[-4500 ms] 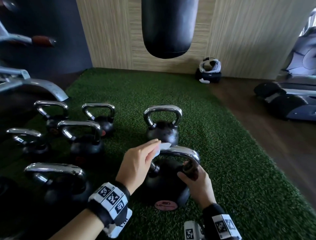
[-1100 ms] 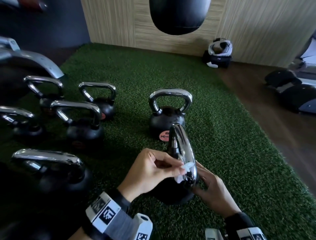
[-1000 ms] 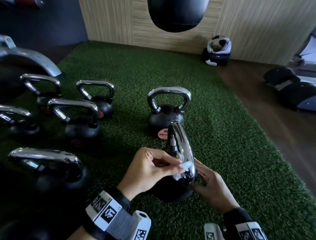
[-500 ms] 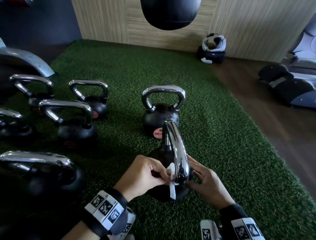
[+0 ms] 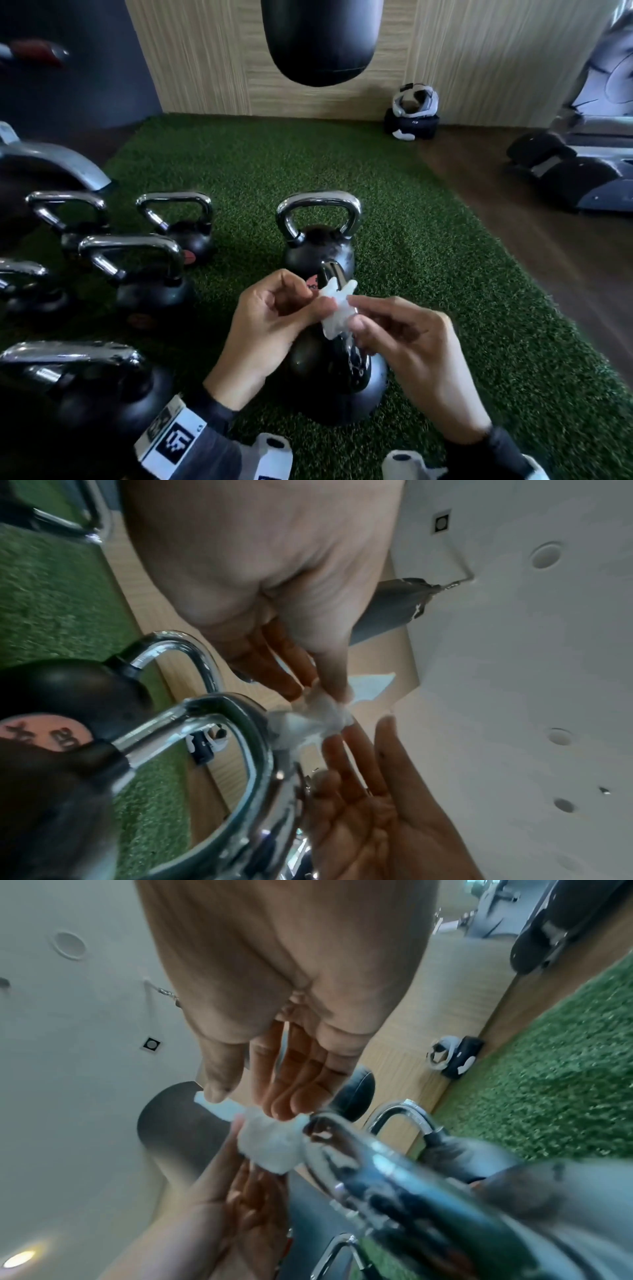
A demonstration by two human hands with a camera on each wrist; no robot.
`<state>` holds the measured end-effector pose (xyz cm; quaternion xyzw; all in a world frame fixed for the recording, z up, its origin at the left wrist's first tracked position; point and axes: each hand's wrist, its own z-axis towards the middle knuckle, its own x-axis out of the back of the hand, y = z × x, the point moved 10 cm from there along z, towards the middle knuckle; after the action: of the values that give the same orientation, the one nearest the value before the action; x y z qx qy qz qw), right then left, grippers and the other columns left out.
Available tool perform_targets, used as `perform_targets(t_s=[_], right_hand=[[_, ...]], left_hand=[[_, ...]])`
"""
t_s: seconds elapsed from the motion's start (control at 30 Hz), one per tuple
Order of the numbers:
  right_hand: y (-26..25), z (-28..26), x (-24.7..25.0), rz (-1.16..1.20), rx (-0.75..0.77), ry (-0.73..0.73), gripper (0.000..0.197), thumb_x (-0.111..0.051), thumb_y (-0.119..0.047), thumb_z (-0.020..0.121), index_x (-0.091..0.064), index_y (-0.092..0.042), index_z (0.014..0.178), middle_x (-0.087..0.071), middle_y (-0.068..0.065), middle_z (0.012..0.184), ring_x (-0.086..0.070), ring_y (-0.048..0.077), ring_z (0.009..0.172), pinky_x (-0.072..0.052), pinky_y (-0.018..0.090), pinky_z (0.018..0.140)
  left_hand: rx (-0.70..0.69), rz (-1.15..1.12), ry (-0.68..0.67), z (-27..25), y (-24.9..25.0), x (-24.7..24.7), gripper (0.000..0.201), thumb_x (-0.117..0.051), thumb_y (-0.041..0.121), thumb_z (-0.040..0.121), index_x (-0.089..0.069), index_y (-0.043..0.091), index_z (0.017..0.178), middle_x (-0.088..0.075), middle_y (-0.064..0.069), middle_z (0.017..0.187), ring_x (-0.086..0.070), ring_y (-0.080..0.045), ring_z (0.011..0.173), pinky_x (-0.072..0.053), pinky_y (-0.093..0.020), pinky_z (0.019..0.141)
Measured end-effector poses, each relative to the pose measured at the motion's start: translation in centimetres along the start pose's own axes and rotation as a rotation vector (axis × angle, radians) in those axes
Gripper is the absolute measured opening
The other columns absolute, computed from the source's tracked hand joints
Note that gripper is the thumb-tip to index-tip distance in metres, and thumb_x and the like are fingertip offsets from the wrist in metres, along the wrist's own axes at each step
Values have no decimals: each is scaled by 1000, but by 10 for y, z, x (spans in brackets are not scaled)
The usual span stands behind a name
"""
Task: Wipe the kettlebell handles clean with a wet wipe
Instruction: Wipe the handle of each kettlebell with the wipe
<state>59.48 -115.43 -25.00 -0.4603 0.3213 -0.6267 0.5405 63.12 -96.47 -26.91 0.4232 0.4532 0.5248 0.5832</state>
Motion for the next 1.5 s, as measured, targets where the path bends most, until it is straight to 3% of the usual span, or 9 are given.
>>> perform_targets(t_s=[0.1,0.27,0.37,0.47,0.53,0.7,0.9,1.23,1.5], right_hand=[[0,-1,-6,57,-6,48,29,-83,-38,82,-81,-29,109,-76,1,84,-75,17,76,-62,38,70],[24,2,4,259,-114,166,31,-88,-40,76,-80,-18,96,-78,17,87,-74,42,79,-56,69,75],[36,6,6,310,-170,159,30,-86,-33,74,-78,-11,94,-75,27,89,-67,32,78,-51,72,77],[49,9,24,356,-182,231,27,-83,-24,78,-76,-8,98,-75,26,94,-68,34,84,-51,73,86],[58,8,41,355,-187,302,24,-81,-20,81,-75,-9,101,-77,21,97,-71,35,89,-53,70,90],[88,7,66,302,-233,392,39,-78,-9,89,-70,-18,127,-75,18,109,-73,40,103,-58,59,95],[115,9,61,240,-271,385,59,-84,-38,77,-69,-23,132,-74,21,111,-66,50,107,-51,72,93],[139,17,41,136,-364,308,30,-78,-3,84,-79,-15,112,-81,-5,104,-77,17,99,-62,43,92],[149,21,21,-32,-342,287,32,-85,-20,82,-80,-23,113,-80,-13,103,-74,0,93,-60,24,83]], left_hand=[[-8,-3,-25,-1,13,-16,17,-78,20,77,-69,9,86,-75,-2,73,-71,-8,70,-52,-13,68],[141,-159,-227,-6,17,-34,40,-50,26,100,-56,19,139,-76,-25,105,-75,-39,100,-61,-34,86],[101,-40,-222,-3,13,-27,41,-49,11,105,-51,24,144,-77,-17,110,-74,-30,107,-57,-26,89],[67,374,-105,-3,-21,4,74,-60,-11,88,-48,38,142,-73,10,124,-64,-4,121,-53,-32,102],[116,683,-203,-12,-58,8,93,-67,11,75,-29,49,152,-52,22,150,-44,10,137,-42,-39,117],[84,1062,-408,-41,-134,-30,145,-73,77,60,17,24,161,13,4,171,11,-13,158,-11,-39,130],[-127,1116,-138,-31,-127,-40,136,-64,91,63,-23,3,158,-35,-10,160,-32,-26,150,-30,-45,123],[-237,1011,-181,-24,-127,-35,124,-74,81,60,-40,4,152,-45,-4,154,-40,-21,146,-32,-42,123],[-274,577,-531,0,-89,-32,115,-91,59,57,-17,68,144,-47,14,148,-47,-19,140,-39,-41,118]])
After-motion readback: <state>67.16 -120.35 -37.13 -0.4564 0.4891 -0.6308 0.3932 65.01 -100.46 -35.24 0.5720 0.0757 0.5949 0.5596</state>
